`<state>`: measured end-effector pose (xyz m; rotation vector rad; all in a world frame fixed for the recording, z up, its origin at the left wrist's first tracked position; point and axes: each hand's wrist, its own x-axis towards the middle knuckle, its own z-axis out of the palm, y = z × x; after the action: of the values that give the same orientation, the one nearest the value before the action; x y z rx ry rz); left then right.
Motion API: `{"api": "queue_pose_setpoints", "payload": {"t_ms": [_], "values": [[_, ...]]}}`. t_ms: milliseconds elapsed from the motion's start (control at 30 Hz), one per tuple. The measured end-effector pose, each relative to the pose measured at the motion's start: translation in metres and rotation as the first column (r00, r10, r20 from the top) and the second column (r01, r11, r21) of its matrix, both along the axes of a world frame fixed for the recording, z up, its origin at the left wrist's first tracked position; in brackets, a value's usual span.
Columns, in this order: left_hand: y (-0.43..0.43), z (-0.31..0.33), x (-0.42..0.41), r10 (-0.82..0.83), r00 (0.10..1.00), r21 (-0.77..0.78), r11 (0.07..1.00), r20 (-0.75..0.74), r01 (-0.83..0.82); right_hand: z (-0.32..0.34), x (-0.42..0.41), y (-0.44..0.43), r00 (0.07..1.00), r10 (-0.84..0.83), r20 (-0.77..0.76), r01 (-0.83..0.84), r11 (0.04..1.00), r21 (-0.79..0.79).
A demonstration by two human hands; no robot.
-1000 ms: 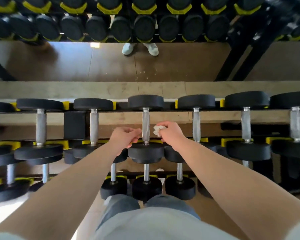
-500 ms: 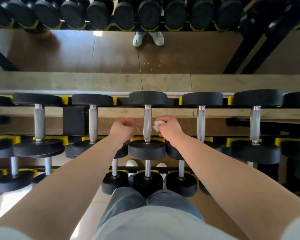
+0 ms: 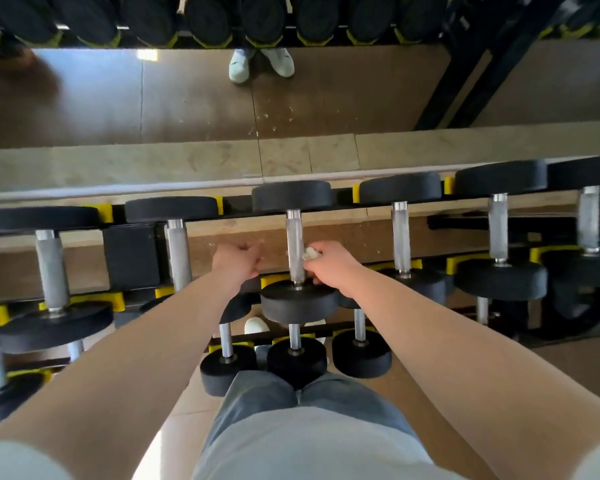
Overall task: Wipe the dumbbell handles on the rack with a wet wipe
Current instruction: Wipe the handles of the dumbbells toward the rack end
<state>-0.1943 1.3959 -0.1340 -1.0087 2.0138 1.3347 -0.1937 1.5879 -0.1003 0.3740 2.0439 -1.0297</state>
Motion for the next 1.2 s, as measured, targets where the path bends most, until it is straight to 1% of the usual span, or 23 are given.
{"api": "queue_pose_setpoints", "payload": {"t_ms": [100, 200, 333, 400, 500, 600, 667, 700, 767, 800, 833, 867, 900, 933, 967, 1000, 1033, 1067, 1100, 1133, 1167, 1200], "values": [[-0.001, 0.0, -0.004, -0.078, 0.997, 0.022, 0.997, 0.026, 0.077, -0.001, 0.004, -0.004, 0.998, -0.065, -0.01, 0.066, 0.997, 0.029], [-0.002, 0.002, -0.008, -0.115, 0.992, 0.052, 0.992, 0.048, 0.113, -0.002, 0.009, -0.005, 0.991, -0.134, -0.015, 0.134, 0.99, 0.045], [0.0, 0.0, -0.009, -0.092, 0.994, 0.08, 0.993, 0.065, 0.087, -0.003, 0.009, -0.004, 0.979, -0.201, -0.013, 0.202, 0.978, 0.06], [0.001, -0.001, -0.008, -0.094, 0.993, 0.098, 0.991, 0.066, 0.087, -0.003, 0.005, -0.005, 0.971, -0.235, -0.036, 0.237, 0.969, 0.07], [0.0, -0.005, -0.006, -0.084, 0.995, 0.121, 0.99, 0.059, 0.076, -0.001, -0.007, -0.005, 0.948, -0.305, -0.088, 0.307, 0.952, 0.004], [0.003, -0.007, -0.003, -0.066, 0.997, 0.124, 0.99, 0.026, 0.062, 0.005, -0.021, -0.009, 0.938, -0.313, -0.147, 0.306, 0.95, -0.071], [0.005, -0.006, -0.004, -0.047, 0.999, 0.138, 0.989, 0.019, 0.044, 0.007, -0.026, -0.01, 0.95, -0.265, -0.165, 0.259, 0.964, -0.058], [0.006, -0.005, -0.005, -0.038, 0.999, 0.149, 0.988, 0.022, 0.034, 0.006, -0.026, -0.01, 0.968, -0.201, -0.15, 0.199, 0.98, -0.026], [0.006, -0.004, -0.006, -0.009, 1.0, 0.173, 0.985, 0.029, 0.004, 0.003, -0.016, -0.007, 0.998, 0.031, -0.061, -0.026, 0.996, 0.082], [0.006, -0.004, -0.007, 0.01, 1.0, 0.18, 0.984, 0.021, -0.013, 0.002, -0.009, -0.005, 0.985, 0.172, 0.005, -0.171, 0.976, 0.134], [0.006, -0.004, -0.007, 0.02, 1.0, 0.183, 0.983, 0.005, -0.02, 0.0, -0.003, -0.004, 0.954, 0.293, 0.064, -0.3, 0.939, 0.167], [0.007, -0.004, -0.007, 0.02, 1.0, 0.182, 0.983, -0.007, -0.018, -0.001, 0.002, -0.003, 0.922, 0.375, 0.1, -0.387, 0.903, 0.184], [0.008, -0.005, -0.007, 0.019, 1.0, 0.18, 0.984, -0.017, -0.015, -0.001, 0.002, -0.003, 0.906, 0.409, 0.109, -0.422, 0.886, 0.191], [0.009, -0.006, -0.007, 0.017, 1.0, 0.182, 0.983, -0.022, -0.013, 0.0, 0.0, -0.003, 0.91, 0.401, 0.106, -0.414, 0.891, 0.188], [0.009, -0.008, -0.007, 0.012, 1.0, 0.189, 0.982, -0.023, -0.007, -0.001, -0.006, -0.004, 0.934, 0.343, 0.098, -0.355, 0.921, 0.163], [0.009, -0.009, -0.007, 0.006, 1.0, 0.201, 0.979, -0.018, -0.002, -0.001, -0.011, -0.004, 0.969, 0.228, 0.089, -0.238, 0.965, 0.111], [0.01, -0.01, -0.008, -0.001, 1.0, 0.216, 0.976, -0.014, 0.004, -0.003, -0.017, -0.004, 0.994, 0.079, 0.079, -0.083, 0.996, 0.046], [0.01, -0.011, -0.009, -0.013, 1.0, 0.229, 0.973, -0.011, 0.015, -0.003, -0.022, -0.004, 0.995, -0.076, 0.059, 0.077, 0.997, -0.016], [0.01, -0.011, -0.01, -0.032, 0.999, 0.234, 0.972, -0.01, 0.033, -0.003, -0.028, -0.004, 0.976, -0.218, 0.027, 0.22, 0.973, -0.076], [0.009, -0.012, -0.01, -0.05, 0.999, 0.235, 0.971, -0.009, 0.051, -0.003, -0.031, -0.004, 0.935, -0.355, 0.011, 0.353, 0.924, -0.145], [0.008, -0.012, -0.011, -0.062, 0.998, 0.239, 0.969, -0.007, 0.062, -0.003, -0.034, -0.005, 0.874, -0.485, 0.031, 0.478, 0.848, -0.229], [0.007, -0.011, -0.011, -0.063, 0.998, 0.248, 0.967, -0.005, 0.063, -0.001, -0.036, -0.007, 0.804, -0.589, 0.087, 0.585, 0.754, -0.299]]}}
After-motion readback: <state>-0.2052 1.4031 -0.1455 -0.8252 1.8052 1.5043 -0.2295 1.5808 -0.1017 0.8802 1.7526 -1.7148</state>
